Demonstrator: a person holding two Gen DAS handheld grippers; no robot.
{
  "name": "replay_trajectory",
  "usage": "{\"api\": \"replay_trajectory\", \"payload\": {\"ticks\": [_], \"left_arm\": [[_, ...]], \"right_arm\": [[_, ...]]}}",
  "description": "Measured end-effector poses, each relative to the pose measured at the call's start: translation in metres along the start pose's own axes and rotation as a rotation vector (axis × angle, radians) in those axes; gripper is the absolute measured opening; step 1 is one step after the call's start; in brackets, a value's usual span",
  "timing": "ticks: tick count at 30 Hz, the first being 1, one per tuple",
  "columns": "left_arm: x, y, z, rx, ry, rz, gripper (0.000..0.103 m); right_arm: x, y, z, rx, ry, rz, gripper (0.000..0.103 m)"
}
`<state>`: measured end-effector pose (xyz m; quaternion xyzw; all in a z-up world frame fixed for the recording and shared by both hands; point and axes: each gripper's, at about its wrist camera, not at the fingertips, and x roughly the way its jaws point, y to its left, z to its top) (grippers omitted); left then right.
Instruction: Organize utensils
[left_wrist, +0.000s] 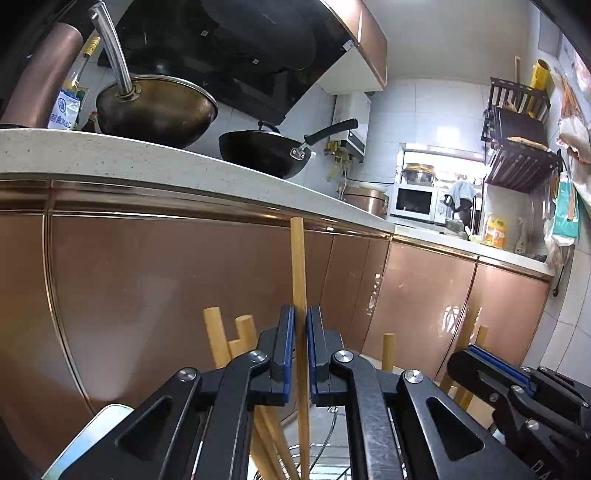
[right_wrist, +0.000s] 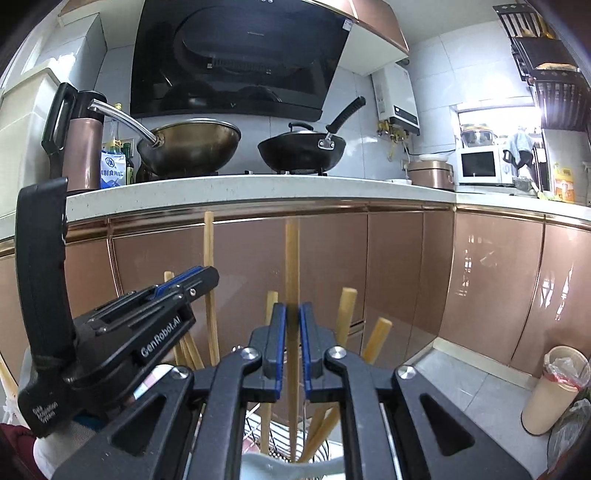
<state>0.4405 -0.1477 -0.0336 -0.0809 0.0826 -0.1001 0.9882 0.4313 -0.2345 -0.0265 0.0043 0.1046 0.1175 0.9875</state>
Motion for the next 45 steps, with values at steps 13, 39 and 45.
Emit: {"api": "replay_trajectory", "payload": {"ticks": [13, 39, 45], "left_arm": [[-0.046, 0.010, 0.001, 0.024, 0.070, -0.022, 0.034], [-0.248, 0.031, -0.019, 0.160, 0.191, 0.091, 0.097], [-0.289, 0.030, -0.027, 0.210, 0.193, 0.145, 0.101]], "right_arm": [[-0.029, 0.007, -0.014, 0.035, 0.094, -0.026, 0.008], [-0.183, 0.107, -0.062, 0.084, 0.242, -0.176, 0.060], [-0.218, 0.114, -0.069, 0.115, 0.236, -0.202, 0.067]]}}
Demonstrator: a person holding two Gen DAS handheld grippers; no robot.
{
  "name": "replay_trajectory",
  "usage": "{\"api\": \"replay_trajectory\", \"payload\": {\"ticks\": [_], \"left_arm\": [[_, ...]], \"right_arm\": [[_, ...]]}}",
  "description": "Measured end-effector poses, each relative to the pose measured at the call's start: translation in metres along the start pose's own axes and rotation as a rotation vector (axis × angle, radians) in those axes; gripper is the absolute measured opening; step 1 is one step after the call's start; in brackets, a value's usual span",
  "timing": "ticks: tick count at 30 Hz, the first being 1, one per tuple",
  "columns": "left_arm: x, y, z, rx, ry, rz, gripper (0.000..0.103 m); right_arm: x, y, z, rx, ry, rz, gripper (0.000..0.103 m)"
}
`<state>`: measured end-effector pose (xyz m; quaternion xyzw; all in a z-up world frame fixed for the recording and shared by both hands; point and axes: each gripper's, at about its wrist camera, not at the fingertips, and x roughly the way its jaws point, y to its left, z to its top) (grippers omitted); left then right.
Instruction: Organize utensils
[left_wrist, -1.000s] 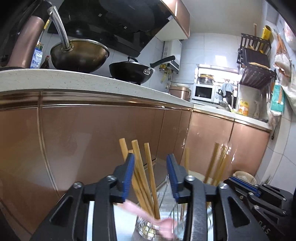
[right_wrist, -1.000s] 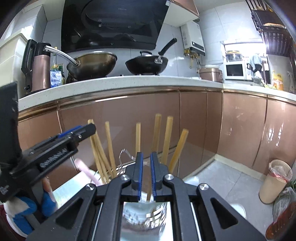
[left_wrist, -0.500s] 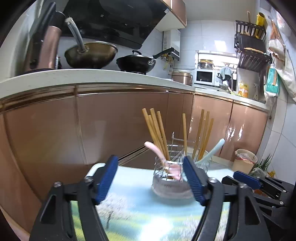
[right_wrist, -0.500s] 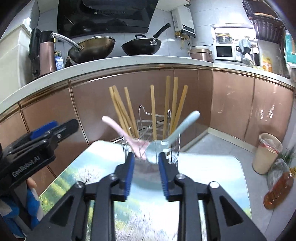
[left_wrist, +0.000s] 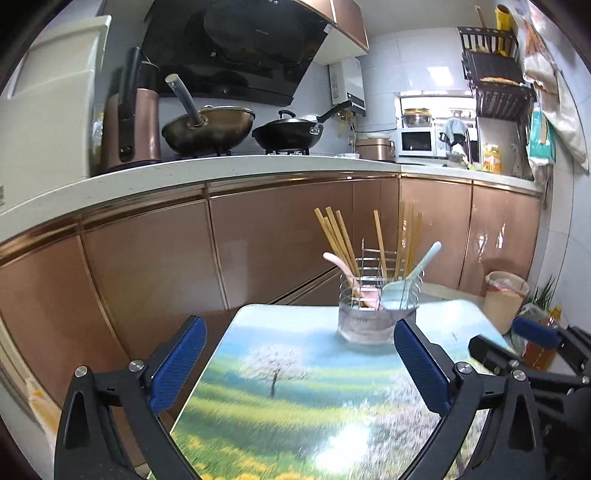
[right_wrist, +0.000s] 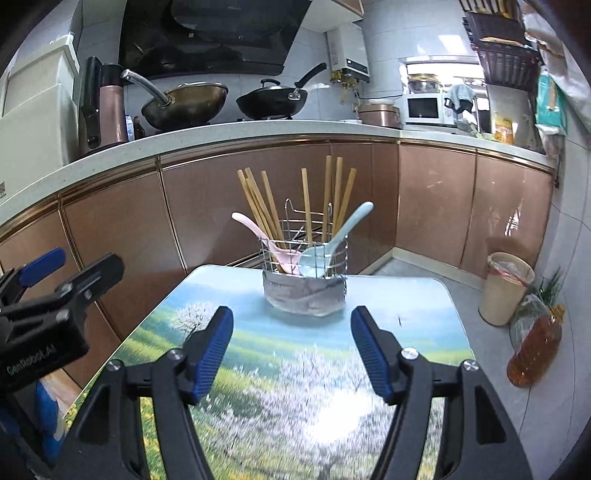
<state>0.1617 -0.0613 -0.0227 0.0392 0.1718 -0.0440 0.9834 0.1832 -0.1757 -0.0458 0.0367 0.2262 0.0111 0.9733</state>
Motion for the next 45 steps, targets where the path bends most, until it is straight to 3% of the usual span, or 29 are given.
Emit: {"api": "replay_trajectory", "payload": {"ticks": [18, 45], "left_arm": [[-0.061, 0.017, -0.022, 0.006, 0.012, 0.024, 0.103], [-0.087, 0.020, -0.025, -0.009, -0.001, -0.001, 0.103]], "right_arm": [[-0.072, -0.018, -0.022, 0.003, -0.050, -0.088, 0.073], [-0.095, -0.029, -0.029, 0.006, -0.085, -0.142, 0.073]]}}
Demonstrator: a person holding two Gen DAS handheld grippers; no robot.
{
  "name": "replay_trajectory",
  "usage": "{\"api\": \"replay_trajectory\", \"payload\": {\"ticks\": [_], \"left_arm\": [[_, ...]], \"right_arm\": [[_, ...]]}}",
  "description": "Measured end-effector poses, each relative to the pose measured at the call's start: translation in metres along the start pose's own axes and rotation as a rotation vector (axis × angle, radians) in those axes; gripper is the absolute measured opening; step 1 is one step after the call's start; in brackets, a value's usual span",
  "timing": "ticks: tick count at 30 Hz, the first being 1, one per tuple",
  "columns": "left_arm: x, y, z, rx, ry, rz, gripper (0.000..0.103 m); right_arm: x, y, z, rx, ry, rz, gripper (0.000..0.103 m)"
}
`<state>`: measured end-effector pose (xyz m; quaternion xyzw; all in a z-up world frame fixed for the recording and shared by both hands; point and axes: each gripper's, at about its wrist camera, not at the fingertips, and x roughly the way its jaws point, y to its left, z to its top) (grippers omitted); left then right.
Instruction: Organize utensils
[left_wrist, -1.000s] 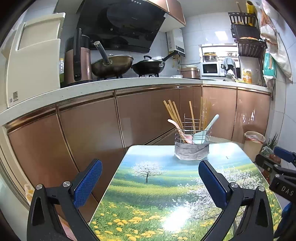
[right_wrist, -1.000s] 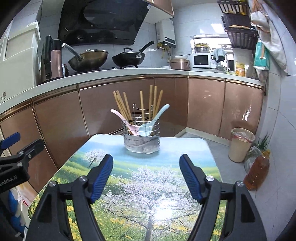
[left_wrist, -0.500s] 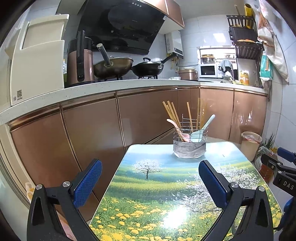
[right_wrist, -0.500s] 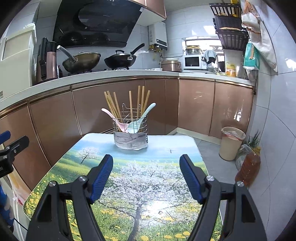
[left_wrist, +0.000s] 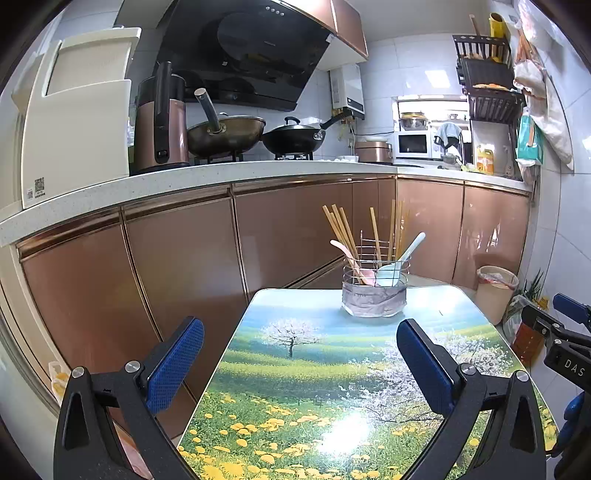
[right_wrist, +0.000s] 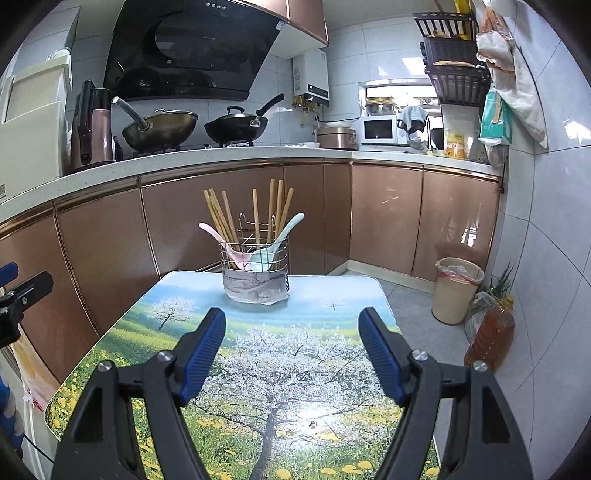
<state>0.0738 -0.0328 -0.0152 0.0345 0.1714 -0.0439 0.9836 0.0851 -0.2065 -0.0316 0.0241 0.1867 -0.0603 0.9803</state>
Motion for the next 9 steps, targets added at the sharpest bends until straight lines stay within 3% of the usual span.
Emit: {"api": "replay_trajectory", "payload": {"ticks": [9], "left_arm": [[-0.0009, -0.0005, -0.0012, -0.002, 0.004, -0.001, 0.103]], "right_arm": [[-0.0008, -0.0021, 0.0004, -0.001, -0.002, -0.003, 0.073]]}}
